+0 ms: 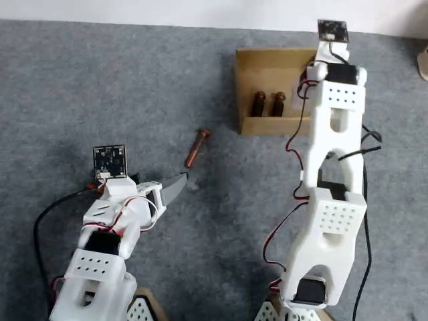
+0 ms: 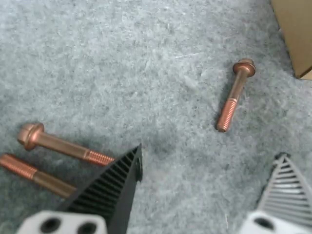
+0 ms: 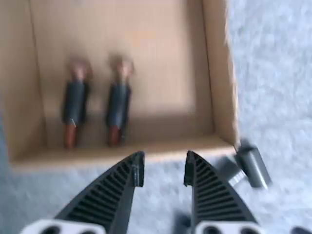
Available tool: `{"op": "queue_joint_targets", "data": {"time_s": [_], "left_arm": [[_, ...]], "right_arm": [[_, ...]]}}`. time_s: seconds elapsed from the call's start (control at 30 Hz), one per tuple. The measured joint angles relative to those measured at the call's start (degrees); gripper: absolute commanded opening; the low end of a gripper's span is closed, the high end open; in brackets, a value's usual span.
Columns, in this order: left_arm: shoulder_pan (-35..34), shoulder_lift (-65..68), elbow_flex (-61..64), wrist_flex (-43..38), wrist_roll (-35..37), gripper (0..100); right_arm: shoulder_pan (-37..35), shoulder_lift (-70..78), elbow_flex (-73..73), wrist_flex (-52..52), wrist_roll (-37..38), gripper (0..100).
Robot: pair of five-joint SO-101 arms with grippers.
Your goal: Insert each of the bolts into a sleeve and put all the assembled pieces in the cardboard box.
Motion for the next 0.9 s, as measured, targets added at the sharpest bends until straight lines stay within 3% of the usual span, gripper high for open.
{"op": "queue_joint_targets", "data": {"time_s": [0.47, 0.9], "left_arm": [[0.0, 0.0, 0.0, 0.0, 0.0, 38], [2.7, 0.0, 1.1, 0.0, 0.0, 38]], "right_arm": [[13.3, 0.0, 0.0, 5.2, 21.9, 11.4], [16.8, 7.6, 0.0, 2.1, 32.1, 11.4]]}}
